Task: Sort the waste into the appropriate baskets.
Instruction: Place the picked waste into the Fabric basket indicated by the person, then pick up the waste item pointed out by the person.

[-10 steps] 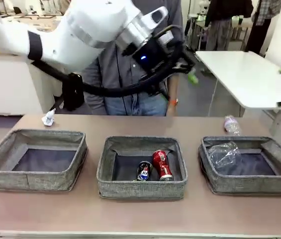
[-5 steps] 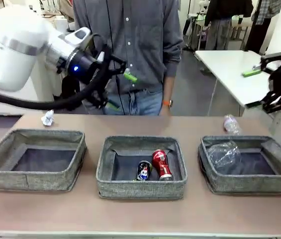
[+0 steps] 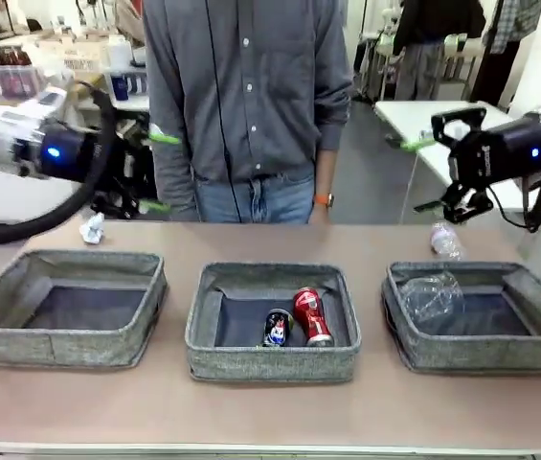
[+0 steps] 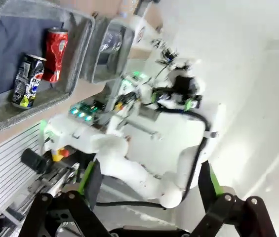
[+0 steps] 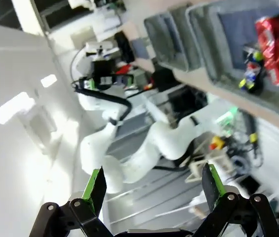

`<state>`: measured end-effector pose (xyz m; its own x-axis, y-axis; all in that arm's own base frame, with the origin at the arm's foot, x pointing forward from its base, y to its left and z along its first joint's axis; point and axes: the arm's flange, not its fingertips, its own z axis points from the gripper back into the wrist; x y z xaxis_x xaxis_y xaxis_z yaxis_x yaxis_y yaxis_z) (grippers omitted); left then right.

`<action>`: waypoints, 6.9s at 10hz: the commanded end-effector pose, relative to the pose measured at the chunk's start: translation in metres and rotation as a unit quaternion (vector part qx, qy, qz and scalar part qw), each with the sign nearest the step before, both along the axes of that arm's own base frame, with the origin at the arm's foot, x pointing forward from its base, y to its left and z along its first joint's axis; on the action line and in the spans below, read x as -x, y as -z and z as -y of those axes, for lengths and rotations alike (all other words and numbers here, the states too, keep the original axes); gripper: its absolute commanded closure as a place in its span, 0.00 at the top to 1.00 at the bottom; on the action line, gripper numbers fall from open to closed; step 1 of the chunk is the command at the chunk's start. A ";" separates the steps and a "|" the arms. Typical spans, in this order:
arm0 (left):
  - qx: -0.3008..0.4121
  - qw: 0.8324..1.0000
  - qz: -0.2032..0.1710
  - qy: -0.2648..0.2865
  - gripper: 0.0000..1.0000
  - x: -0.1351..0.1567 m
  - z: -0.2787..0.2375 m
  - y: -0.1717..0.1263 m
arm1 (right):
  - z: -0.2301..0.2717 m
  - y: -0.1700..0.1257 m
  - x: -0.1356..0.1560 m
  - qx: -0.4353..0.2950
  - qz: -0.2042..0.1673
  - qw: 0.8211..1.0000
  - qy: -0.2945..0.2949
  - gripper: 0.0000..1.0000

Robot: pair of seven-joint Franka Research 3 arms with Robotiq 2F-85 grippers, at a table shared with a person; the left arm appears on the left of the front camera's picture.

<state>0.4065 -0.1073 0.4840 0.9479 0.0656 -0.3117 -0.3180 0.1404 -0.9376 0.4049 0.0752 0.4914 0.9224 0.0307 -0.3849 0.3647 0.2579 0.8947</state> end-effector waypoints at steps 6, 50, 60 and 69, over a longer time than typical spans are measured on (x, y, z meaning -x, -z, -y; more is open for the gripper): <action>0.000 1.000 0.000 0.000 1.00 0.000 0.000 0.000 | -0.022 0.010 0.000 -0.025 -0.057 0.998 0.005 1.00; 0.000 1.000 0.000 0.000 1.00 0.000 0.000 0.000 | 0.040 0.051 -0.141 0.638 0.257 0.726 0.019 1.00; 0.000 1.000 0.000 0.000 1.00 0.000 0.000 0.000 | 0.093 0.168 -0.202 0.642 0.151 0.750 0.038 1.00; 0.000 1.000 0.000 0.000 1.00 0.000 0.000 0.000 | 0.095 0.168 -0.208 0.598 0.204 0.770 0.087 0.41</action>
